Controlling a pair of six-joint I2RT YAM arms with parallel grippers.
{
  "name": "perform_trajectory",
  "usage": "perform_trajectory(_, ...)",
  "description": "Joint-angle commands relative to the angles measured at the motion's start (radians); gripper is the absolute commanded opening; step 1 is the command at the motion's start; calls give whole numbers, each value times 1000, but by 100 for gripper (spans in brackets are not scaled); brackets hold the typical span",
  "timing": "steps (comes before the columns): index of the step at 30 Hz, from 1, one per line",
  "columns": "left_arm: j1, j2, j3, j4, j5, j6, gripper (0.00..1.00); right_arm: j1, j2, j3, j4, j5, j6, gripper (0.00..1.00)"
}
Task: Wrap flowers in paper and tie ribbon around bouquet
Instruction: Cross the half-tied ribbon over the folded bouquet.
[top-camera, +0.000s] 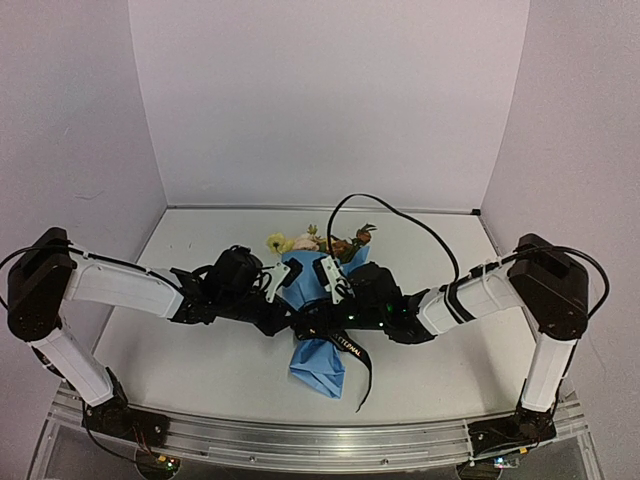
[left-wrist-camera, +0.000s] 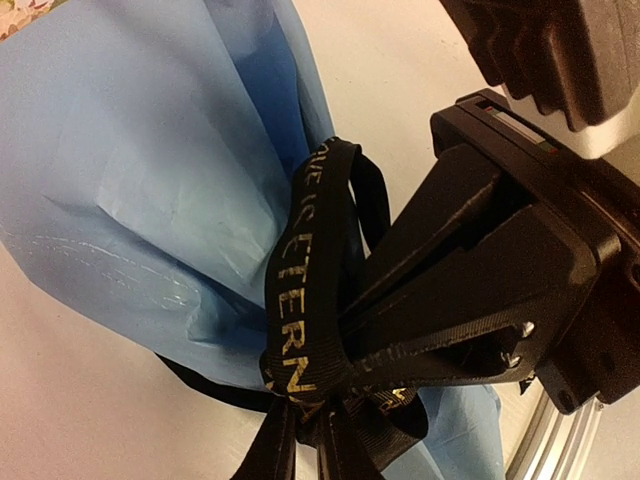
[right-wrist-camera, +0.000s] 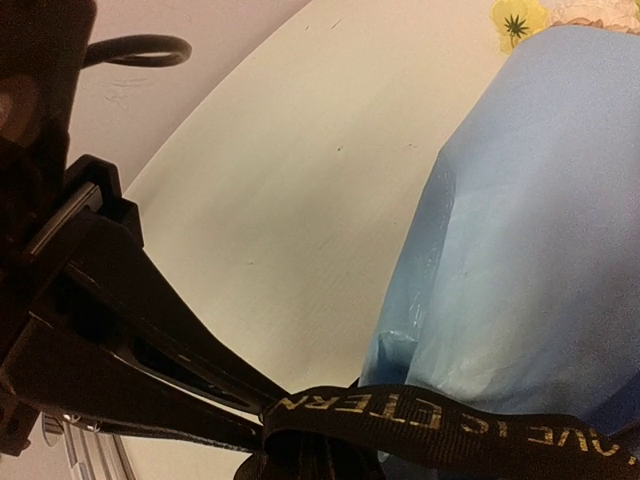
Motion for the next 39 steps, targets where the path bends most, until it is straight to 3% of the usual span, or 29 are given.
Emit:
perform_trajectory(1,-9,-44,32,51,24,16,6,-3,23,47,30,-17,3,0)
perform_trajectory(12,-11,-127,-23,108,67,30,5,-5,33,71,30,-20,-6,0)
perform_trajectory(20,-11,-94,-18,85,90,37,4,-10,44,82,31,10,-61,0)
perform_trajectory(29,-11,-22,1,69,61,30,5,-59,107,128,33,-33,-13,0)
perform_trajectory(33,-11,-7,7,66,18,16,15,-59,96,110,33,-26,-29,0)
perform_trajectory(36,-11,-26,-2,84,-19,7,30,-60,93,102,32,-29,-29,0)
perform_trajectory(39,-11,-53,-12,95,-52,5,38,-61,95,103,33,-38,-23,0)
